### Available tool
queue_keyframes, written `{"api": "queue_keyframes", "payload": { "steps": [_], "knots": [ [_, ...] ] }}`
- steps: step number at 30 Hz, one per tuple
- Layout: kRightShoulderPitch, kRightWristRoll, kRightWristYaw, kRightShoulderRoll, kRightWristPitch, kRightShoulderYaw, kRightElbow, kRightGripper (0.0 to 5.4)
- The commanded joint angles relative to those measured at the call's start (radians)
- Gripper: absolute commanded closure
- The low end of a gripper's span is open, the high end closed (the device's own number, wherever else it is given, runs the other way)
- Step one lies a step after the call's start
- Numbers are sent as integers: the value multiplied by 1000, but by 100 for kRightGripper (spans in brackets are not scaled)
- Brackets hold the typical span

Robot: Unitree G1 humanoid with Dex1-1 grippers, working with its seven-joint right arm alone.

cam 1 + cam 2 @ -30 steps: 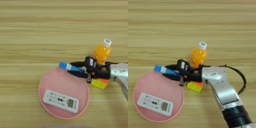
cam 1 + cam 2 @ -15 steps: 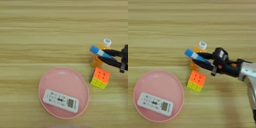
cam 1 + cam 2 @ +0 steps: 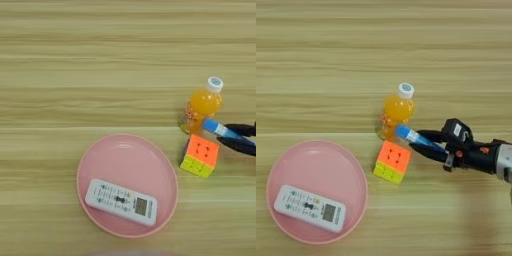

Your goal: Move the objects on the table

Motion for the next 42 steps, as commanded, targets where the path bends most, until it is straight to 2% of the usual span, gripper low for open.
{"api": "queue_keyframes", "payload": {
  "steps": [1, 16, 20, 28, 29, 32, 42],
  "knots": [
    [-79, -27, -49, -39, -68, 2, 45, 399],
    [-104, -102, -76, -30, -182, 79, 164, 399],
    [-114, -141, -98, -35, -209, 100, 193, 399],
    [-126, -142, -99, -32, -224, 114, 220, 399],
    [-127, -142, -100, -32, -224, 114, 220, 370],
    [-128, -138, -101, -31, -225, 115, 223, 333],
    [-138, -122, -101, -28, -217, 106, 226, 227]
  ]
}}
